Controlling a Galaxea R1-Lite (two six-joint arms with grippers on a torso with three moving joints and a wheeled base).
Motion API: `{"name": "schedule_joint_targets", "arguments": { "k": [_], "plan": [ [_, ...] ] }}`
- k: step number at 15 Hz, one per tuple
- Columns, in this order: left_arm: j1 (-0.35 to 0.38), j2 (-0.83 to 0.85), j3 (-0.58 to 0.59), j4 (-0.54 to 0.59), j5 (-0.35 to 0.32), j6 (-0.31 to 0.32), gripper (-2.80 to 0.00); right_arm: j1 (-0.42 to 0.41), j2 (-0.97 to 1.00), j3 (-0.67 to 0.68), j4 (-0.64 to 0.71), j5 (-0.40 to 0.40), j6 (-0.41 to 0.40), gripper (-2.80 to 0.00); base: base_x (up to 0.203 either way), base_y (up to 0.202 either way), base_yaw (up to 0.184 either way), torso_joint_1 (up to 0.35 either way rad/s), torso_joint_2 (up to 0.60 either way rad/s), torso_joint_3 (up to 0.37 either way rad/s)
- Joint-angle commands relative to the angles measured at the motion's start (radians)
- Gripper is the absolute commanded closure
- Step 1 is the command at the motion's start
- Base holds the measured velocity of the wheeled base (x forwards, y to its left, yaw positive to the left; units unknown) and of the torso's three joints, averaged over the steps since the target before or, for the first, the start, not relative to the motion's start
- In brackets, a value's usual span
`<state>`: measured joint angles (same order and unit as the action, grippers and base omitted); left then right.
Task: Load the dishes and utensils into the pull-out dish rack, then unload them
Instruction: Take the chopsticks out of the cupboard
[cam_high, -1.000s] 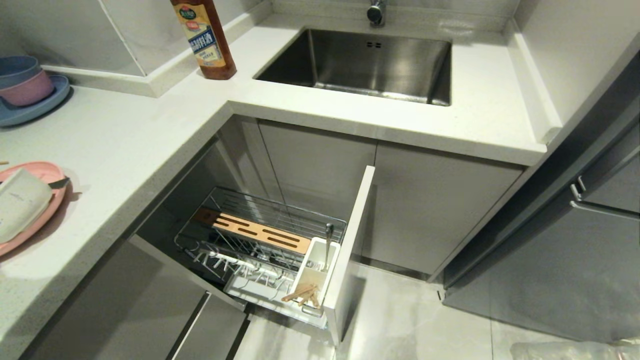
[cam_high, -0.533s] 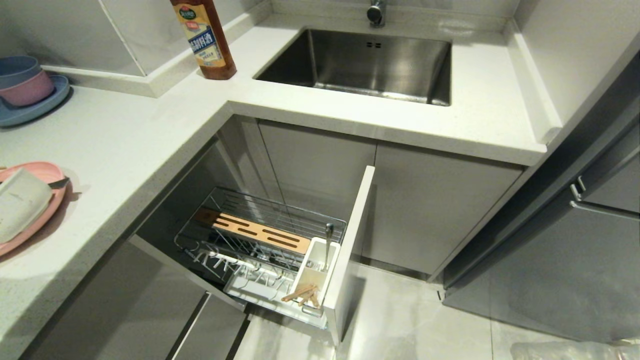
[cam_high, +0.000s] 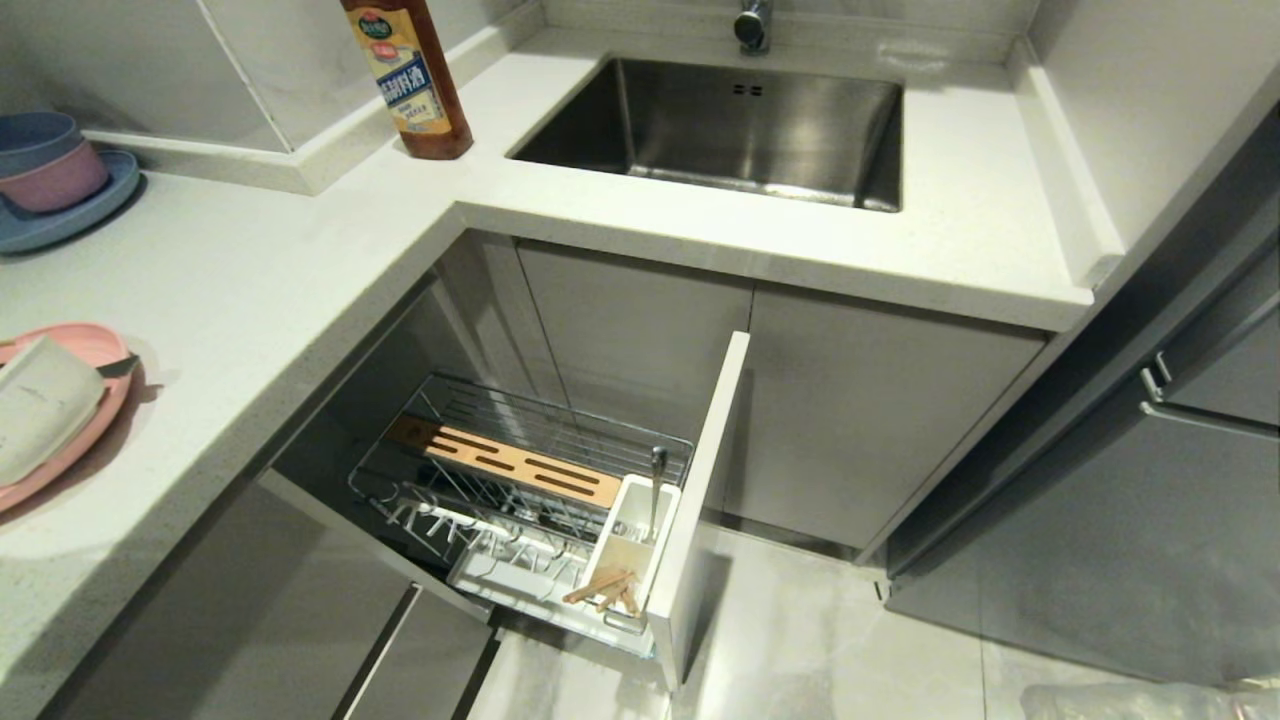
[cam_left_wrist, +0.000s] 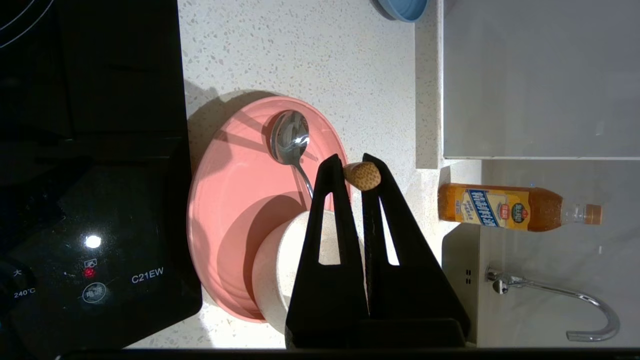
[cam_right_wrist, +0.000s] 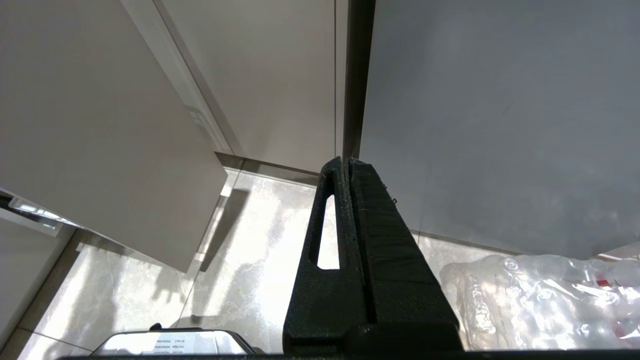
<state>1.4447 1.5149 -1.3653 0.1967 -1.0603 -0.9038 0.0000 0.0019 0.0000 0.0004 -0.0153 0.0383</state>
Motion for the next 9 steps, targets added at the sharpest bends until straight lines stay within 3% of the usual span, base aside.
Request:
{"name": "schedule_joint_targets", "arguments": {
  "k": [1, 2, 9],
  "plan": [
    [0.0, -0.001, 0.005, 0.0, -0.005, -0.005, 0.0, 0.0, 0.0, 0.003, 0.001, -0.001, 0.0, 0.0, 0.0, 0.0, 0.0, 0.0, 0.0, 0.0],
    [0.0, -0.002, 0.012, -0.001, -0.004, 0.01, -2.8, 0.0, 0.0, 0.003, 0.001, -0.001, 0.0, 0.0, 0.0, 0.0, 0.0, 0.0, 0.0, 0.0],
    [0.0, -0.001, 0.012, 0.003, 0.0, 0.029, -2.8, 0.0, 0.0, 0.002, 0.0, 0.0, 0.0, 0.0, 0.0, 0.0, 0.0, 0.0, 0.0, 0.0]
  ]
}}
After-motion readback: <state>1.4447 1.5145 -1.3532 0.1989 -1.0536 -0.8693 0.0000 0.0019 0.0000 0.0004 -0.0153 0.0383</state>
